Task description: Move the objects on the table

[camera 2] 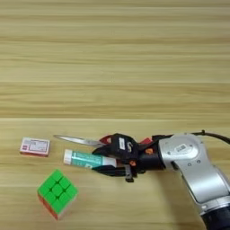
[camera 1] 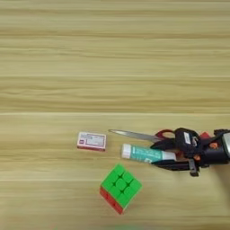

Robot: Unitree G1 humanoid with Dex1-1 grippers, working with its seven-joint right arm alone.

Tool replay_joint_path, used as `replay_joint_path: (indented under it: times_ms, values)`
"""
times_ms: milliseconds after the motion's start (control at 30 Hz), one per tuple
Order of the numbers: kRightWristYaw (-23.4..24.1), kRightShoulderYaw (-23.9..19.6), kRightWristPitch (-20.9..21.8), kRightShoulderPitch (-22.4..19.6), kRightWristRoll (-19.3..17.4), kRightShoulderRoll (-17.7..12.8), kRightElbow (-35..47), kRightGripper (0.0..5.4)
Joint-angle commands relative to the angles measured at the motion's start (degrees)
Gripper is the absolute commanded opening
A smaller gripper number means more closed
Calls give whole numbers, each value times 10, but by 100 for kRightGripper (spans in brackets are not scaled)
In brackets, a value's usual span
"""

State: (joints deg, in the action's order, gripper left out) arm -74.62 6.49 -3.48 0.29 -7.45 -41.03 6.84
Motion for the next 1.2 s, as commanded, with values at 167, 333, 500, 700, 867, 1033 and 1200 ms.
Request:
replay_joint_path:
  times_ms: [167, 333, 500, 700, 867, 1033, 1200]
  values:
    - [7, -11, -2, -5, -16, -30, 50, 170]
    - [10, 13, -8, -8, -9, -20, 54, 170]
    - [23, 43, -10, -21, 5, 1, 36, 170]
    - [29, 67, -13, -29, 15, 16, 29, 170]
    - [37, 78, -12, -35, 22, 28, 19, 170]
    - [41, 84, -11, -38, 22, 31, 17, 170]
    - [41, 87, -11, -39, 21, 33, 17, 170]
